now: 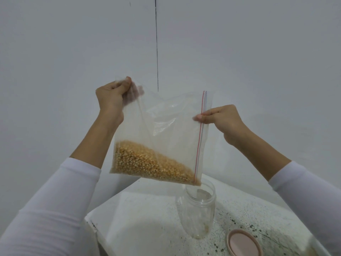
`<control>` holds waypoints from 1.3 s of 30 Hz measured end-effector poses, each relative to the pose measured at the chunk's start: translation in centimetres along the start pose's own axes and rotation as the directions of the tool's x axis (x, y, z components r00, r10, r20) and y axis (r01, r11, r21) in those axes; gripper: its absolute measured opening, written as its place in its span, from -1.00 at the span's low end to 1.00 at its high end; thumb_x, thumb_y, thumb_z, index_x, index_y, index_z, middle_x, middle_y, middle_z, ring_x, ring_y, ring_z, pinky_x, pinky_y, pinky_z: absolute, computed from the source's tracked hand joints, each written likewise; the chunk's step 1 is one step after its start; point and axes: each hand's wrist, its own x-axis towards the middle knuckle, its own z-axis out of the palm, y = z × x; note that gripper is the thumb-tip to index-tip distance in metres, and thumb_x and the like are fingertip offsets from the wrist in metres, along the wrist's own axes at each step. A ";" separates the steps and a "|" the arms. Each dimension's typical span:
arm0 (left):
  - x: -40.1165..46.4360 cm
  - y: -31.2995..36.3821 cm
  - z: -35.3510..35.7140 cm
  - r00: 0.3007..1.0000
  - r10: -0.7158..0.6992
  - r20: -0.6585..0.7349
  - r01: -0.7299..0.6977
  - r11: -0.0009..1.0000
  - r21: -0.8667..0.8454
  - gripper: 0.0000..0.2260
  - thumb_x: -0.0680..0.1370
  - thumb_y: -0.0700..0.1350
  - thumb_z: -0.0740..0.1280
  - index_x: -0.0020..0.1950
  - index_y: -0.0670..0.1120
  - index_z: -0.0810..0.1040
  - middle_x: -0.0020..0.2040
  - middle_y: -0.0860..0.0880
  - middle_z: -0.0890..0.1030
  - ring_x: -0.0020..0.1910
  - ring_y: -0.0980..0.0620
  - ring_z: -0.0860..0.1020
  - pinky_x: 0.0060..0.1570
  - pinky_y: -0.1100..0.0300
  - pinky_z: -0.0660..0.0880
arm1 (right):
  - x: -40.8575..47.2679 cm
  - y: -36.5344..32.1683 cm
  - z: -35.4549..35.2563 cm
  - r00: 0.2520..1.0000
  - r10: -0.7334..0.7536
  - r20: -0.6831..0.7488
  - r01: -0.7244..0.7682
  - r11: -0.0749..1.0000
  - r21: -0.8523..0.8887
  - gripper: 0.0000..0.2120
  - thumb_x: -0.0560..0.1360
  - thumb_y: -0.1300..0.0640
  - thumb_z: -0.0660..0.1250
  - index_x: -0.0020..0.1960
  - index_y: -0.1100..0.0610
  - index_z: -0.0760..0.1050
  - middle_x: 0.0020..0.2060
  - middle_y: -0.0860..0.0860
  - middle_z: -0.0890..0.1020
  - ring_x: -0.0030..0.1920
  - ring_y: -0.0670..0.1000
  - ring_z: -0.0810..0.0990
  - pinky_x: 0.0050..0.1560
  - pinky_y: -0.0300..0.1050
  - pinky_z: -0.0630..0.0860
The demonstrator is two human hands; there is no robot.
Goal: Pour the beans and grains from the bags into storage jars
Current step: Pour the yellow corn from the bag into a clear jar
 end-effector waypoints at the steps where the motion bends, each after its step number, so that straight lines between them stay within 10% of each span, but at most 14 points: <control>1: 0.1 0.0 0.0 1.000 0.009 -0.009 -0.009 1.000 0.007 -0.82 0.51 -0.30 0.37 -0.30 -0.23 0.56 -0.44 -0.01 0.61 -0.38 0.05 0.63 -0.29 0.23 0.59 | 0.0 0.0 0.0 1.000 -0.004 -0.006 0.004 1.000 0.009 -0.77 0.32 0.19 0.54 -0.05 0.25 0.67 -0.10 0.09 0.69 0.12 -0.04 0.58 0.12 -0.24 0.27; 39: -1.0 0.4 -0.1 0.997 0.043 -0.061 -0.042 0.999 0.024 -0.81 0.52 -0.31 0.36 -0.31 -0.23 0.55 -0.50 0.05 0.59 -0.45 0.13 0.61 -0.34 0.29 0.56 | -0.5 0.3 0.4 1.000 -0.008 0.004 0.008 1.000 0.027 -0.93 0.36 0.24 0.50 -0.17 0.17 0.65 -0.21 -0.02 0.68 0.00 -0.09 0.60 0.12 -0.27 0.25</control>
